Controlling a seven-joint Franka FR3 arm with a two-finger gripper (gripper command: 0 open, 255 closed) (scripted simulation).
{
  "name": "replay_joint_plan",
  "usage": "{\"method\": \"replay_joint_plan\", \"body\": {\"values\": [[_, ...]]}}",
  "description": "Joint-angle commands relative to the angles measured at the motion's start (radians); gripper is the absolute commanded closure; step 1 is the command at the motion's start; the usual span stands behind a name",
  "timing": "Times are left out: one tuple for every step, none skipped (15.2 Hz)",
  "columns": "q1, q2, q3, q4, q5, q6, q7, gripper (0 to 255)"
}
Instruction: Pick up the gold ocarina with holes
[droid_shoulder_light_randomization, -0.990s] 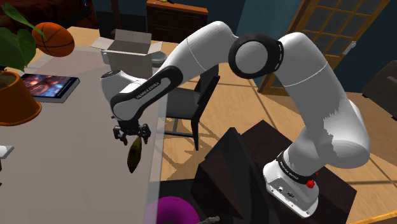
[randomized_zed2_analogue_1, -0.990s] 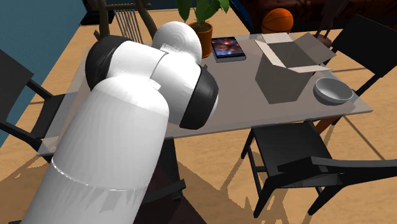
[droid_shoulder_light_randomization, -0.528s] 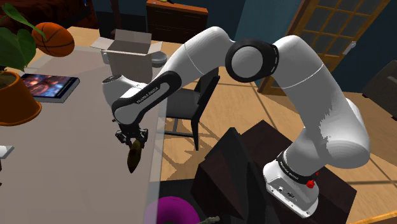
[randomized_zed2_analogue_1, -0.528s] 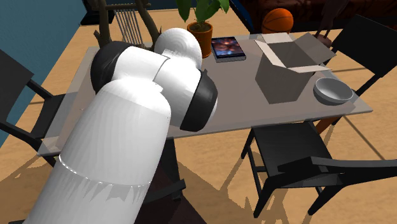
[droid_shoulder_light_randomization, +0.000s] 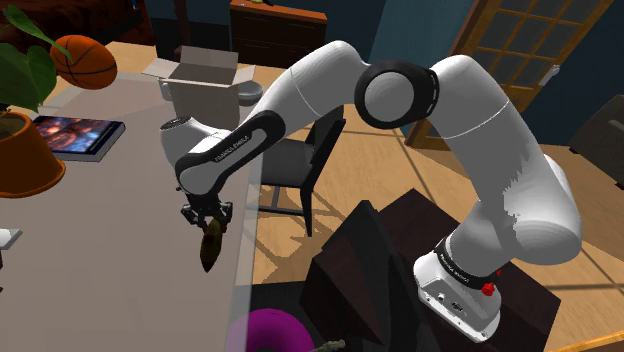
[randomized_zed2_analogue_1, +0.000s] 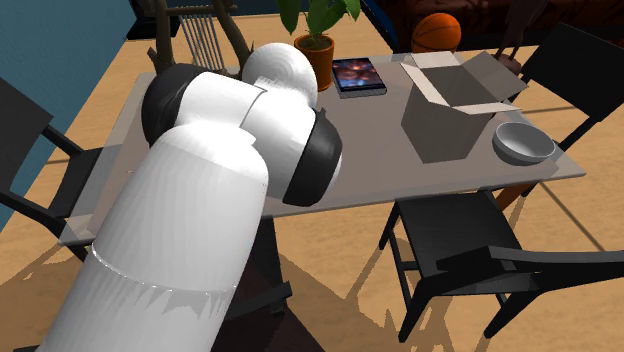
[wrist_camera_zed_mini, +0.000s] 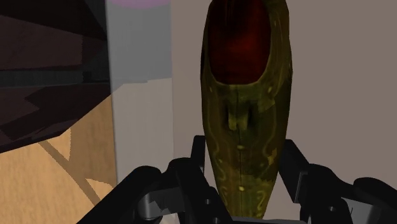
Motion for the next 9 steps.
{"method": "replay_joint_plan", "body": {"values": [[-0.003, -0.016, 0.004, -0.008, 0.003, -0.009, 0.000, 255], [-0.006, -0.027, 0.006, -0.013, 0.005, -0.014, 0.000, 255], [-0.008, -0.038, 0.009, -0.018, 0.007, -0.020, 0.000, 255], [-0.010, -0.048, 0.011, -0.022, 0.009, -0.026, 0.000, 255], [-0.012, -0.058, 0.014, -0.027, 0.011, -0.033, 0.001, 255], [-0.014, -0.069, 0.016, -0.031, 0.013, -0.039, 0.001, 255], [-0.016, -0.079, 0.018, -0.034, 0.015, -0.045, 0.001, 255], [-0.018, -0.089, 0.021, -0.038, 0.017, -0.052, 0.001, 255], [-0.020, -0.098, 0.023, -0.041, 0.020, -0.058, 0.001, 255]]}}
